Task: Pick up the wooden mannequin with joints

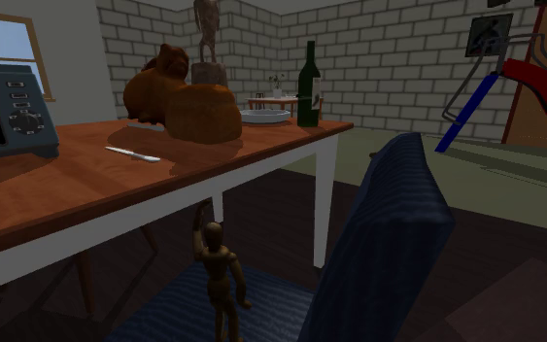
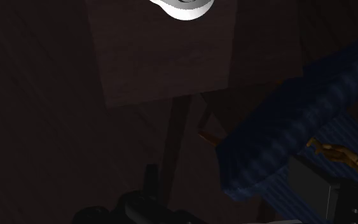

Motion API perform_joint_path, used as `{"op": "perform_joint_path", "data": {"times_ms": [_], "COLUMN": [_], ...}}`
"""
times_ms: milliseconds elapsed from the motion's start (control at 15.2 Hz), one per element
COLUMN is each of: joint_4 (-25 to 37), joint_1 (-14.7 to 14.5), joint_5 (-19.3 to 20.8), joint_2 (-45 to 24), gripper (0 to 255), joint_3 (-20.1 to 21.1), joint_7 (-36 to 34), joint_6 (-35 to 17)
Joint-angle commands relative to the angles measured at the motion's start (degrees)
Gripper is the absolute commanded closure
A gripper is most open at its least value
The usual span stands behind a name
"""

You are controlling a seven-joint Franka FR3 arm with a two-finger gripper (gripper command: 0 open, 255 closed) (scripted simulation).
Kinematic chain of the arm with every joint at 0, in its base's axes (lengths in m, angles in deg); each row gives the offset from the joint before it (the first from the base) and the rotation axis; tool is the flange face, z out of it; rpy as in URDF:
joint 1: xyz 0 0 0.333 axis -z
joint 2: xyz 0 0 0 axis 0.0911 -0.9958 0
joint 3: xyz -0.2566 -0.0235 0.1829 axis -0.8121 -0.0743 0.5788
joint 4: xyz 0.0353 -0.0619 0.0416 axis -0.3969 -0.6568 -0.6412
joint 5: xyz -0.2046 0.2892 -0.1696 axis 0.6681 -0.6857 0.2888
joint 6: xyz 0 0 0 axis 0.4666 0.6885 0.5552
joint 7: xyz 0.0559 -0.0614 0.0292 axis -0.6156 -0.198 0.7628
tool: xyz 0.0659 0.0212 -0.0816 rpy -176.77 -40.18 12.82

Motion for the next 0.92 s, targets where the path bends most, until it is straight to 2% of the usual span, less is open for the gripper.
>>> {"op": "perform_joint_path", "data": {"times_ms": [0,462,858], "joint_4": [0.0,-2.96,-2.95], "joint_1": [0.0,-2.82,-5.09], "joint_5": [0.0,-4.34,-7.14], "joint_2": [0.0,-7.6,-16.24], "gripper": [0,0,0], "joint_3": [0.0,4.31,8.07], "joint_7": [0.0,-3.91,-6.89], "joint_6": [0.0,-9.95,-18.36]}}
